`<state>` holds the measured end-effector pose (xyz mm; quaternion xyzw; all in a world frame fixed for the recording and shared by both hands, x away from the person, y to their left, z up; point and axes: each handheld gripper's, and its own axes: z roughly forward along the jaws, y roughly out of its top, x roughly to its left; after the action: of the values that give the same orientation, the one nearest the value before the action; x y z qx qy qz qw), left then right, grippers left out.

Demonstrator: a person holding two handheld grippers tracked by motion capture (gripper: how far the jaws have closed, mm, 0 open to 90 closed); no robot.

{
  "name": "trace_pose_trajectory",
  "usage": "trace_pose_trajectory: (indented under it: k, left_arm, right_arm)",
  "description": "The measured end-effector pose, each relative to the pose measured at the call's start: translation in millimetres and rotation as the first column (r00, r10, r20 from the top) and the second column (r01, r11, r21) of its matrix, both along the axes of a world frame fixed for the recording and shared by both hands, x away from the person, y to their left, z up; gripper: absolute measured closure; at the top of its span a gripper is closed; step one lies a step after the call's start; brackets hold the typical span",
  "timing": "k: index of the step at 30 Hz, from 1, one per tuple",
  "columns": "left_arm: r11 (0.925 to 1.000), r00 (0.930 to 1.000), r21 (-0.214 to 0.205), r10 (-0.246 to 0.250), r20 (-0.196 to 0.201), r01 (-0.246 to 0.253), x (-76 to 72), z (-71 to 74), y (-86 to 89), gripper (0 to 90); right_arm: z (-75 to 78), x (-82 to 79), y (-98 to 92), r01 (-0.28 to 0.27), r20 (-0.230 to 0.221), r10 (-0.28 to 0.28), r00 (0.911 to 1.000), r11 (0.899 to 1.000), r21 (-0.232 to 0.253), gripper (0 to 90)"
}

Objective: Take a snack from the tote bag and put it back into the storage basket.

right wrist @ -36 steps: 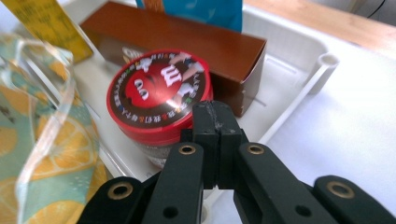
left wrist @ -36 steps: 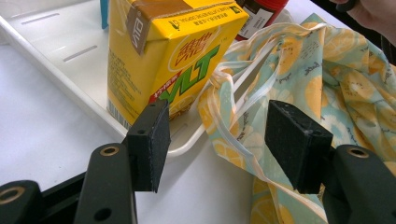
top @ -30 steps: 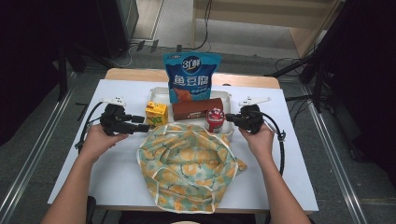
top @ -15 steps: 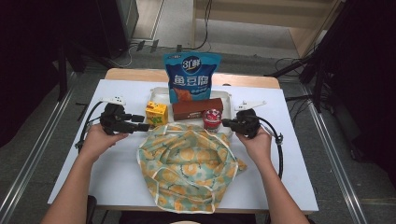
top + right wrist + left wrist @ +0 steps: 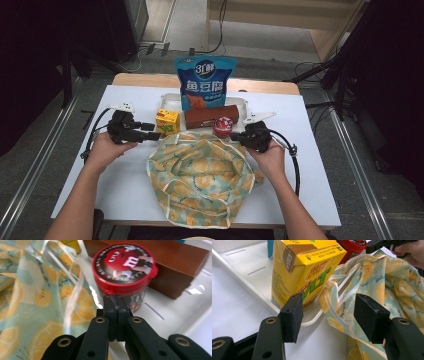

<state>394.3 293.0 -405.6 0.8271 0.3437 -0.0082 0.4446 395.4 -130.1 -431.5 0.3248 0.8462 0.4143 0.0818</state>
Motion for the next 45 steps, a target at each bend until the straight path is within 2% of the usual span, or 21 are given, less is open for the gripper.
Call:
trace_pose_trajectory:
  k: [10,12,16,20,24,27,33,45]
  left_arm:
    - [1.0,1.0,0.003,0.0,0.001,0.0,-0.4,0.2,0.2,41.0]
    - [1.0,1.0,0.002,-0.001,0.0,0.001,-0.3,0.0,0.4,41.0]
    - [1.0,1.0,0.001,0.001,0.0,-0.001,-0.4,0.2,0.3,41.0]
    - [1.0,1.0,0.004,0.002,0.001,-0.002,-1.1,0.7,0.4,41.0]
    - [1.0,1.0,0.008,0.002,-0.001,-0.002,-1.5,0.5,0.5,41.0]
    - [1.0,1.0,0.009,0.003,-0.005,-0.003,-1.9,-0.2,1.4,41.0]
    - [1.0,1.0,-0.002,0.004,0.002,-0.004,-2.0,0.7,1.8,41.0]
    - [1.0,1.0,0.003,0.001,0.002,-0.001,-1.3,0.3,0.6,41.0]
  right_arm:
    - [-1.5,-3.5,15.5,-0.044,0.002,0.044,0.999,0.999,-0.005,90.0]
    - [1.0,-3.0,11.1,-0.032,0.002,0.032,0.9995,0.999,0.008,90.0]
    - [9.5,0.3,-4.1,0.004,0.036,-0.005,0.9993,0.999,0.033,90.0]
    - [12.6,10.8,-16.1,0.05,0.049,-0.053,0.9974,0.997,0.059,90.0]
    - [7.2,22.3,-20.4,0.075,0.018,-0.077,0.9969,0.995,0.06,90.0]
    - [5.0,21.2,-18.9,0.055,-0.001,-0.055,0.9985,0.996,0.066,90.0]
    - [2.3,8.8,-11.7,0.002,-0.011,-0.002,0.9999,1.0,0.029,90.0]
    - [-0.4,4.5,2.1,-0.024,-0.009,0.024,0.9997,1.0,0.008,90.0]
